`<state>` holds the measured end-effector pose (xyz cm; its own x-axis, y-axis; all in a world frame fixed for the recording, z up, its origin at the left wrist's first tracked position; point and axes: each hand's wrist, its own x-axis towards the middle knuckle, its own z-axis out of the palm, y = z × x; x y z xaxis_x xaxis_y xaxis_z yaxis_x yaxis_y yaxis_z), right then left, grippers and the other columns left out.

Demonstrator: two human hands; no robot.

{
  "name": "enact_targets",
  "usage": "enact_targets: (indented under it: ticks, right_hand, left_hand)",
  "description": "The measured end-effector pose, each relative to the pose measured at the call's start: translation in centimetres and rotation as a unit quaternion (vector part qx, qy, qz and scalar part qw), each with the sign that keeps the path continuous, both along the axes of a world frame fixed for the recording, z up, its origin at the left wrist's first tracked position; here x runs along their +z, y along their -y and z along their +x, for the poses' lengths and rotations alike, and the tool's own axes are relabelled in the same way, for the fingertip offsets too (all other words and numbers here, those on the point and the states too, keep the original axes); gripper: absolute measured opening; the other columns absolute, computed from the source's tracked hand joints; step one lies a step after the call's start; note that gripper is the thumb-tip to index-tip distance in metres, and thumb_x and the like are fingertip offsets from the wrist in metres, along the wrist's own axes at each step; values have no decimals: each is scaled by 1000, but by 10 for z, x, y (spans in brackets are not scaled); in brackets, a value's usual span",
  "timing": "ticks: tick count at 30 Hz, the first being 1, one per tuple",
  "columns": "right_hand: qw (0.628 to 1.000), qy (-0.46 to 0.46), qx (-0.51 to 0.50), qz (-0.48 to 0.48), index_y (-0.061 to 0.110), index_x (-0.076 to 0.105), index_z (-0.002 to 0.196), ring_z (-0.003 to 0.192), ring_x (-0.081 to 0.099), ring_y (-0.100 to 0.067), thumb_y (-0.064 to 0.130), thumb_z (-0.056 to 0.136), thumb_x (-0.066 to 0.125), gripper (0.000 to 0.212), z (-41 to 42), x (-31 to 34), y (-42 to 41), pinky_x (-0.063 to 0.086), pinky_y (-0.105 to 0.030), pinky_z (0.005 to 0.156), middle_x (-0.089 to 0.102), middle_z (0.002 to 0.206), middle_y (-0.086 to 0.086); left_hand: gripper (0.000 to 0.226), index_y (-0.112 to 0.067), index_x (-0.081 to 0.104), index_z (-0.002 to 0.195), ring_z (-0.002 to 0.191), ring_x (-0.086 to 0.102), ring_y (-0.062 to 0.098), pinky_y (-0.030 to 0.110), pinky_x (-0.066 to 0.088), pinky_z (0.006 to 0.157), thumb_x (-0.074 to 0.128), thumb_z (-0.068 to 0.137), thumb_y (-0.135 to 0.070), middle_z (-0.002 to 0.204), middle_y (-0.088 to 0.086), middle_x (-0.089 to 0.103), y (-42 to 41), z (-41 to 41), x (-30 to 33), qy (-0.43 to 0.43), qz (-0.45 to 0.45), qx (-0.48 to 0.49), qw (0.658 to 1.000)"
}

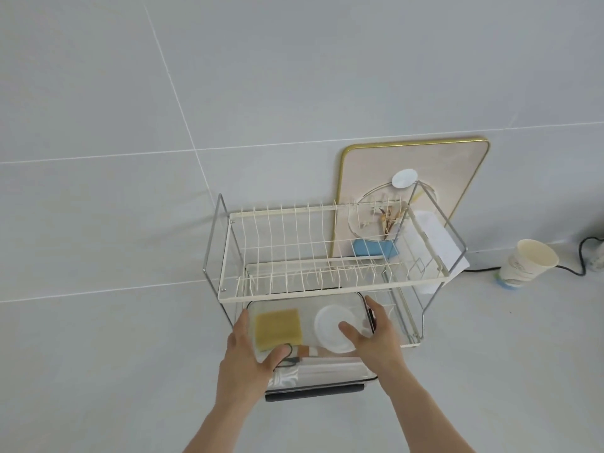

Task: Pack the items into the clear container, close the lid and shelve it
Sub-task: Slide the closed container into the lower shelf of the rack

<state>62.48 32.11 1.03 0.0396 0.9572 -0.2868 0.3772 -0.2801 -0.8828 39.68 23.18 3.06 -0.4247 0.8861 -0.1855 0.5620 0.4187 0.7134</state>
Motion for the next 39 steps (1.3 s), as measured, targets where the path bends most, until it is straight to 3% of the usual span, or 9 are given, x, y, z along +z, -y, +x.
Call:
enact_targets:
  ticks: [3,5,9,12,15,18,27,33,39]
  right_hand:
    - [999,47,10,12,34,34,151,127,54,-28,41,81,81,84,-2,1,0,46,-45,105,52,139,-6]
    - [995,97,23,28,33,29,153,125,55,-30,46,83,77,86,-3,2,3,46,-43,98,49,138,-6]
    - [965,190,59,170,27,34,153,137,45,-31,53,82,75,86,-1,9,21,52,-47,98,42,150,-8]
    - [916,220,171,289,31,38,151,152,26,-25,69,82,65,83,5,11,36,33,-47,119,38,159,-4]
    - [872,261,313,269,44,38,149,156,9,-17,85,76,54,85,9,8,47,13,-48,127,27,165,5]
    - [836,317,363,264,48,39,147,157,4,-18,71,80,62,75,10,8,41,12,-50,126,22,166,5]
    - [820,362,369,247,46,28,151,157,-3,-22,57,92,59,67,-10,10,13,2,-44,128,11,169,3]
    - [814,385,362,240,43,25,152,155,9,-24,45,93,64,70,-30,11,-15,5,-44,128,23,164,2]
    - [821,376,366,225,42,24,152,157,-5,-23,40,96,62,67,-38,3,-33,6,-42,128,4,170,0]
  left_hand:
    - [89,-27,30,144,127,48,27,44,48,94,47,74,-79,148,5,41,8,4,5,-130,38,-20,991]
    - [78,-31,35,141,137,37,22,41,39,106,51,78,-75,152,0,38,16,5,7,-206,98,-68,971]
    - [90,-47,23,143,147,8,6,33,17,118,58,67,-80,156,-25,18,27,1,7,-216,76,-239,944]
    - [89,-50,20,142,147,2,5,32,11,120,55,66,-80,155,-27,11,23,1,5,-250,59,-275,927]
    - [86,-47,27,144,148,3,6,33,9,120,53,70,-80,158,-21,16,17,-2,5,-249,54,-271,928]
    - [83,-47,26,144,148,0,5,33,7,121,51,72,-80,160,-19,15,12,-7,3,-255,48,-278,925]
    - [68,-49,29,142,149,5,9,30,6,120,56,82,-67,161,-16,17,-11,-10,0,-265,46,-250,930]
    - [63,-42,39,137,136,32,12,29,28,112,61,82,-61,143,-20,42,-40,-17,0,-282,44,-235,929]
    - [60,-40,41,134,138,34,21,35,37,107,65,82,-56,146,-13,45,-57,-19,0,-277,21,-214,937]
